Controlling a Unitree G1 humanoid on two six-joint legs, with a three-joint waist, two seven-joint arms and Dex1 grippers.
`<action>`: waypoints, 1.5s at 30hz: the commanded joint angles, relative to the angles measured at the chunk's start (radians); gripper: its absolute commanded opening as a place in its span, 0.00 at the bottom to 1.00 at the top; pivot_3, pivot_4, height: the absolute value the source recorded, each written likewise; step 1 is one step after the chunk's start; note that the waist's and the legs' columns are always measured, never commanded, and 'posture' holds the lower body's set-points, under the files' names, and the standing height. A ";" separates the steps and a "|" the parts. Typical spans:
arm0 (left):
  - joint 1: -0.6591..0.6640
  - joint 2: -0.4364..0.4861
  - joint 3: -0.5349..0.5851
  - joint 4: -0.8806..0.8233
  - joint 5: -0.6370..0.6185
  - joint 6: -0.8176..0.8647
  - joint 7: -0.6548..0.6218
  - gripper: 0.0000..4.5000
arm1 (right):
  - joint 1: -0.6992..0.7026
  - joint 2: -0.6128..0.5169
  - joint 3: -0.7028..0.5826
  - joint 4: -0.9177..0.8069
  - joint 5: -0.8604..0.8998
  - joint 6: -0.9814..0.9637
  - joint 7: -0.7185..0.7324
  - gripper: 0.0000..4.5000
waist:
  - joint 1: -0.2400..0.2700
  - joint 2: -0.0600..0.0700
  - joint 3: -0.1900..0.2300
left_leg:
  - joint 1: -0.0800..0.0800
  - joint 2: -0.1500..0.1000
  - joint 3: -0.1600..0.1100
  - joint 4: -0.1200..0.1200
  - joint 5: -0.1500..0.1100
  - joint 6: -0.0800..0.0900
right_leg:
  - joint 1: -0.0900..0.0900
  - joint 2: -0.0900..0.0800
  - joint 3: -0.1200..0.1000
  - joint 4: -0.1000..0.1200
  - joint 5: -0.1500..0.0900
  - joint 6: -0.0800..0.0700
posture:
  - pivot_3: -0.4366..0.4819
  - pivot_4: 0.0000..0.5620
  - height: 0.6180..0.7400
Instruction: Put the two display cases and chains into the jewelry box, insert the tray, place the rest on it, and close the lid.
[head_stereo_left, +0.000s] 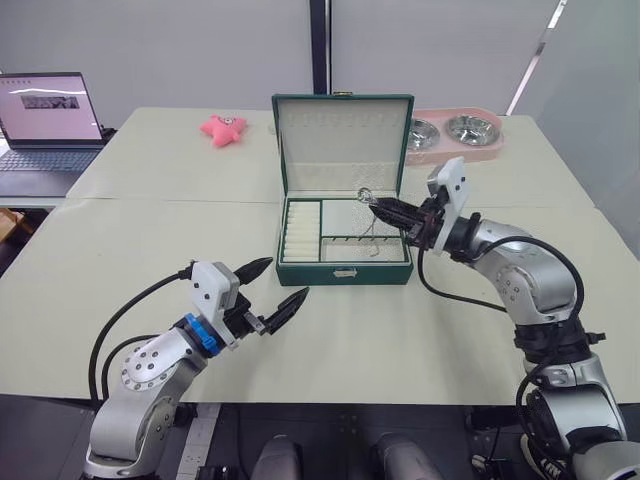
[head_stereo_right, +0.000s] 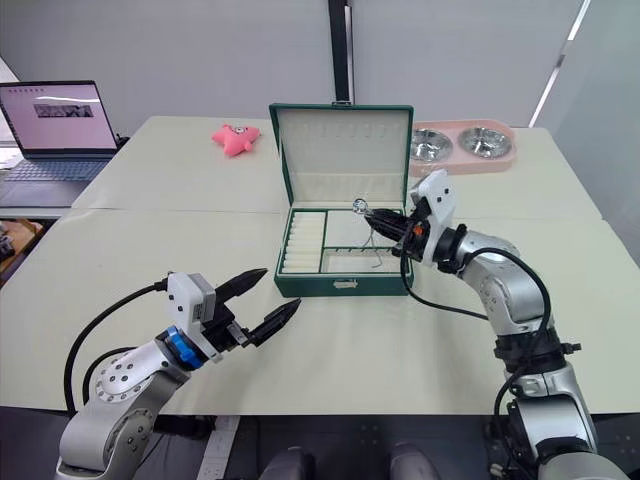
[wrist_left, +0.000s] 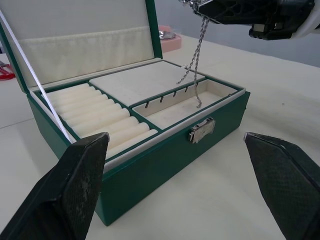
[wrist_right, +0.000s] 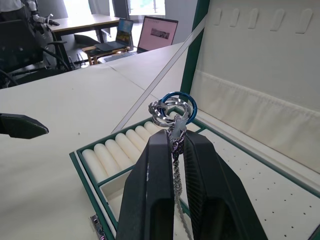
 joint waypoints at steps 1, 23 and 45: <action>0.006 -0.006 0.012 -0.040 -0.004 -0.028 0.009 1.00 | 0.021 0.001 0.009 -0.010 -0.025 -0.037 0.020 0.02 | 0.000 0.000 0.000 | 0.000 0.000 0.000 0.000 0.000 0.000 | 0.000 0.000 0.000 0.000 0.000 0.000 | 0.48 0.27 1.00; -0.005 -0.001 0.002 -0.025 -0.007 -0.029 0.006 1.00 | 0.083 0.013 0.003 -0.006 -0.060 -0.042 0.043 0.96 | 0.000 0.000 0.000 | 0.000 0.000 0.000 0.000 0.000 0.000 | 0.000 0.000 0.000 0.000 0.000 0.000 | 0.48 0.27 1.00; -0.089 0.077 0.239 0.310 -0.051 -0.054 -0.028 1.00 | 0.292 -0.149 -0.267 0.110 -0.058 -0.202 0.074 0.99 | 0.002 0.000 0.000 | 0.000 0.000 0.000 0.000 0.000 0.000 | 0.000 0.000 0.000 0.000 0.000 0.000 | 0.48 0.27 1.00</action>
